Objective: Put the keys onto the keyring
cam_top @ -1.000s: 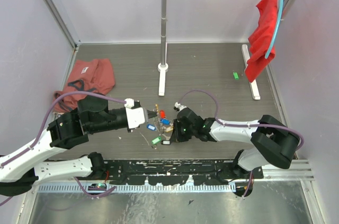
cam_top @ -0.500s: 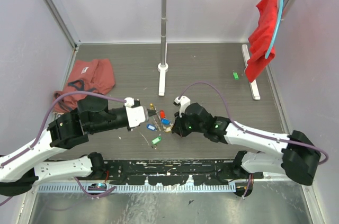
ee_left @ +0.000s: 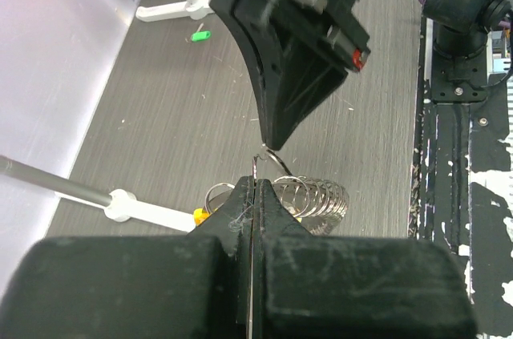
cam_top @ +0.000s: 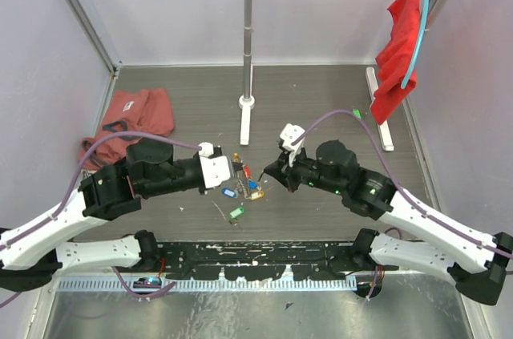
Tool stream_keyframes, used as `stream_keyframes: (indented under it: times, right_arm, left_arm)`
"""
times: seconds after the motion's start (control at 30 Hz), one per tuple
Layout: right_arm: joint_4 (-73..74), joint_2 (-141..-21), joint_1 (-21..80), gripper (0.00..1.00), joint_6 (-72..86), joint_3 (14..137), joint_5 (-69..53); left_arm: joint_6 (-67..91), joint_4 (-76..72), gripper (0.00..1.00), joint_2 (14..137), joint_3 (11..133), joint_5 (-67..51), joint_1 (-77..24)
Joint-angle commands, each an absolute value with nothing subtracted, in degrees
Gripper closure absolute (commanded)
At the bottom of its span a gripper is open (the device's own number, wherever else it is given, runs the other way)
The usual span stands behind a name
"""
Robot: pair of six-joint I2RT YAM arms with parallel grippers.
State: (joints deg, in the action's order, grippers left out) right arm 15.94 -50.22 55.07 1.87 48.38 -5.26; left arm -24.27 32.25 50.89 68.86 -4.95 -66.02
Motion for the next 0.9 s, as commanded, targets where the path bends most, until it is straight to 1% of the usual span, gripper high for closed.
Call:
stream_keyframes:
  times: [0.0,0.07,0.23,0.37,0.47,0.63,0.87]
  right_arm:
    - [22.5,-47.1,55.3,0.99,-4.4,57.1,-9.3]
    - [25.5,-45.9,55.4,0.99,-5.4,59.9,-10.2]
    - [30.3,-42.1,55.3,0.99,-7.1,64.6,-11.2]
    - [32.6,-39.3,55.4,0.99,-7.8,66.8,-11.6]
    - [34.4,-38.0,55.4,0.99,-8.2,69.0,-12.3]
    - [35.3,-37.4,55.4,0.99,-8.2,70.7,-17.0]
    - [34.7,-41.4,55.4,0.99,-8.7,72.2,-24.5]
  left_arm:
    - [-26.1,31.5,1.0,52.1,73.5,-3.9,-68.9]
    - [-27.4,31.7,1.0,53.0,74.5,-0.9,-71.8]
    - [-33.7,31.1,1.0,55.6,75.7,11.7,-82.4]
    - [-39.6,25.2,1.0,55.9,73.5,21.3,-89.8]
    - [-44.6,19.5,1.0,56.1,71.4,26.7,-93.6]
    - [-47.8,16.8,1.0,57.9,70.7,29.5,-95.3]
    - [-47.8,14.1,1.0,58.1,70.3,30.1,-95.3]
